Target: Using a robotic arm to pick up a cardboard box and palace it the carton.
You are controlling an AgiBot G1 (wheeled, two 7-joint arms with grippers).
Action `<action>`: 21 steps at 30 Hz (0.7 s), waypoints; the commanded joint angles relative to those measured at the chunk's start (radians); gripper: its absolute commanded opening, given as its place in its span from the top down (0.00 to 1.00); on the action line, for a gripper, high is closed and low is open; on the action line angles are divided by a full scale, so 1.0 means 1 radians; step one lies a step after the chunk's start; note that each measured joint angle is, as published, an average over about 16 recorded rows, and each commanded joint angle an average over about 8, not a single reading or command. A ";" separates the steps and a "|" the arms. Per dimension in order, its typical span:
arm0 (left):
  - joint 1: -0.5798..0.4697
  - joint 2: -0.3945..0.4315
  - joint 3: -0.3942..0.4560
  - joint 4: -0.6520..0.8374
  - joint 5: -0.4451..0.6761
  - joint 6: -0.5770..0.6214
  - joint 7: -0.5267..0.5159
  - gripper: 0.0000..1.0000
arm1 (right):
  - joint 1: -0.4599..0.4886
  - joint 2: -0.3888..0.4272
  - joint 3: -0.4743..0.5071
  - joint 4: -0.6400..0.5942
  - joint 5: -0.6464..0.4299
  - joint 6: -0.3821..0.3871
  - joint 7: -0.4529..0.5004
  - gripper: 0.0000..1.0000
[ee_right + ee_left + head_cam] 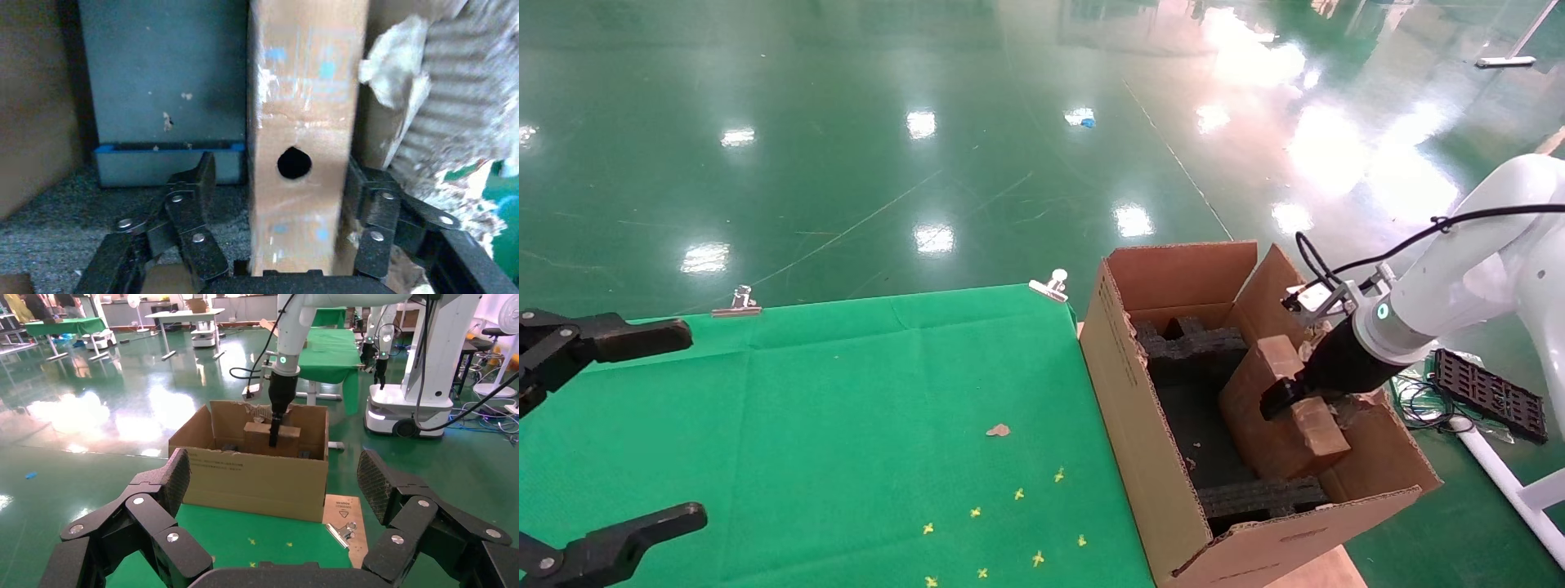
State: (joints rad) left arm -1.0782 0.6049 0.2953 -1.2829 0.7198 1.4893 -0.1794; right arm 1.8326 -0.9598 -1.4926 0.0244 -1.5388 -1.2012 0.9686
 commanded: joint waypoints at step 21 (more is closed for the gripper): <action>0.000 0.000 0.001 0.000 -0.001 -0.001 0.001 0.00 | 0.399 0.096 0.056 0.099 0.063 -0.039 -0.181 0.00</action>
State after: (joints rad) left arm -1.0783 0.6045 0.2966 -1.2827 0.7190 1.4887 -0.1787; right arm 2.2143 -0.8656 -1.4310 0.1280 -1.4739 -1.2448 0.7886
